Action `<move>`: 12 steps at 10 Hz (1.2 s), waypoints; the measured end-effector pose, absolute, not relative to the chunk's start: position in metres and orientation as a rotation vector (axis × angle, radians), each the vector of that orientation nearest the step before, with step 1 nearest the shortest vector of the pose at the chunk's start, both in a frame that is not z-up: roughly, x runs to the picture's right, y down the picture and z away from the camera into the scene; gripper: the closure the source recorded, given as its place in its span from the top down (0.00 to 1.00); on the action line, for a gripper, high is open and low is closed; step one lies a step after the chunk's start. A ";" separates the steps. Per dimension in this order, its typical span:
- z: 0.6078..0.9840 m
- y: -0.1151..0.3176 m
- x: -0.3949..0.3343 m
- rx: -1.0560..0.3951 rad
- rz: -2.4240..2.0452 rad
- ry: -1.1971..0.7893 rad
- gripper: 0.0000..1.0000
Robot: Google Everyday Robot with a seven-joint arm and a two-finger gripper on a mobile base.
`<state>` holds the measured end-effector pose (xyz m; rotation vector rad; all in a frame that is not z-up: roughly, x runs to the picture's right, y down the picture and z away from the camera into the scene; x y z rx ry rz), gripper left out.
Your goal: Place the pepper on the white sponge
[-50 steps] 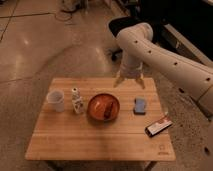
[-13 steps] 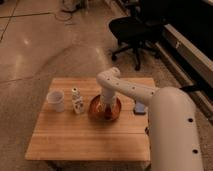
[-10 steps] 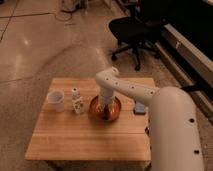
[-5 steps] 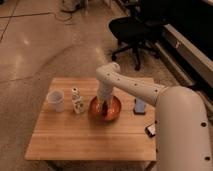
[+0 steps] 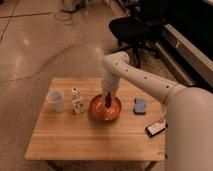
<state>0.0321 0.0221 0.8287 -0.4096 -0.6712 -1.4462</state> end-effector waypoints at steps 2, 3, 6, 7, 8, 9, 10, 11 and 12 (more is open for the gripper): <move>0.832 -0.001 0.074 -0.420 -1.407 -0.614 0.00; 0.835 -0.008 0.096 -0.430 -1.384 -0.589 0.00; 0.848 -0.007 0.164 -0.485 -1.303 -0.543 0.00; 0.853 0.001 0.181 -0.511 -1.281 -0.540 0.00; 0.860 0.014 0.197 -0.542 -1.259 -0.545 0.00; 0.864 0.022 0.204 -0.558 -1.251 -0.550 0.00; 0.870 0.034 0.209 -0.574 -1.244 -0.562 0.00; 0.875 0.042 0.210 -0.583 -1.243 -0.575 0.00; 0.881 0.050 0.210 -0.591 -1.241 -0.588 0.00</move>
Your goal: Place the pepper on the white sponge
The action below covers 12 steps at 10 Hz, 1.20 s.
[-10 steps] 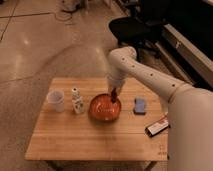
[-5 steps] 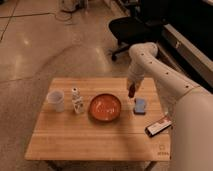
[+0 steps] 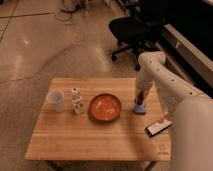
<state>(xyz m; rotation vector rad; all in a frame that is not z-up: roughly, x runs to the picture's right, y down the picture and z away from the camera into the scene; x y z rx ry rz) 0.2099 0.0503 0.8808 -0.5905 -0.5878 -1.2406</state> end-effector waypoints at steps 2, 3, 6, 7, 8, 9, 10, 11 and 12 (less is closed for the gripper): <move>0.892 0.062 0.213 -0.599 -1.219 -0.610 0.00; 0.898 0.066 0.215 -0.599 -1.207 -0.617 0.01; 0.911 0.066 0.218 -0.589 -1.193 -0.611 0.27; 0.912 0.065 0.218 -0.584 -1.190 -0.609 0.35; 0.913 0.066 0.220 -0.583 -1.187 -0.609 0.44; 0.913 0.067 0.222 -0.588 -1.188 -0.610 0.57; 0.912 0.069 0.223 -0.594 -1.191 -0.612 0.65; 0.911 0.070 0.223 -0.603 -1.194 -0.619 0.75; 0.909 0.072 0.221 -0.608 -1.196 -0.628 0.79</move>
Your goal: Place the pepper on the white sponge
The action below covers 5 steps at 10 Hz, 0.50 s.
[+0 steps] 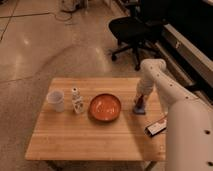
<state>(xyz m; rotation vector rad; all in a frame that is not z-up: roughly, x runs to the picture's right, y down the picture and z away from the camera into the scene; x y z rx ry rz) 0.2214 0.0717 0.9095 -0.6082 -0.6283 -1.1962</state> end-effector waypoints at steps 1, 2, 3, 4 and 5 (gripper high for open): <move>0.907 0.074 0.220 -0.612 -1.198 -0.645 0.80; 0.906 0.074 0.219 -0.611 -1.199 -0.655 0.80; 0.905 0.073 0.218 -0.606 -1.199 -0.659 0.80; 0.905 0.073 0.219 -0.606 -1.199 -0.658 0.80; 0.905 0.073 0.219 -0.606 -1.198 -0.658 0.80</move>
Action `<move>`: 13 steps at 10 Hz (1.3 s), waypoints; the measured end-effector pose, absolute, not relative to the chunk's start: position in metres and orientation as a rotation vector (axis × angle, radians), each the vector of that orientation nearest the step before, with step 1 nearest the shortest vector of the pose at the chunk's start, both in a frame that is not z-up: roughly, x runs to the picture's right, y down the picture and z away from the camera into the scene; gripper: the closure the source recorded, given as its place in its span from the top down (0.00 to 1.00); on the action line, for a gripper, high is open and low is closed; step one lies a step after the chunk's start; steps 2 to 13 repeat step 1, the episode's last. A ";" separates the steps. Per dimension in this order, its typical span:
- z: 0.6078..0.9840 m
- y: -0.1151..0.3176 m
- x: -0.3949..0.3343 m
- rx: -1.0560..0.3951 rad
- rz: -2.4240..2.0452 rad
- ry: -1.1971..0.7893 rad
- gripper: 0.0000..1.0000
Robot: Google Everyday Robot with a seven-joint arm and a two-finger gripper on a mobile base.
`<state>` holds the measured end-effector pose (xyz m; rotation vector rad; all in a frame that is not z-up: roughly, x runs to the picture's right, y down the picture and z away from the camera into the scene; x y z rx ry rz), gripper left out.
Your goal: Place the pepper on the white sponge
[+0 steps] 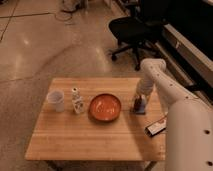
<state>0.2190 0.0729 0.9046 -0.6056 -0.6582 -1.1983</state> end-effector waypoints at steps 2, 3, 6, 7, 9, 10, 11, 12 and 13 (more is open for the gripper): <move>0.905 0.073 0.219 -0.605 -1.198 -0.659 0.80; 0.905 0.073 0.219 -0.605 -1.198 -0.659 0.80; 0.905 0.073 0.219 -0.605 -1.198 -0.659 0.80; 0.905 0.073 0.219 -0.605 -1.198 -0.659 0.80; 0.905 0.073 0.219 -0.605 -1.198 -0.659 0.80; 0.905 0.073 0.219 -0.605 -1.198 -0.659 0.80; 0.905 0.073 0.219 -0.605 -1.198 -0.659 0.80; 0.905 0.073 0.219 -0.605 -1.198 -0.659 0.80; 0.905 0.073 0.219 -0.605 -1.198 -0.659 0.80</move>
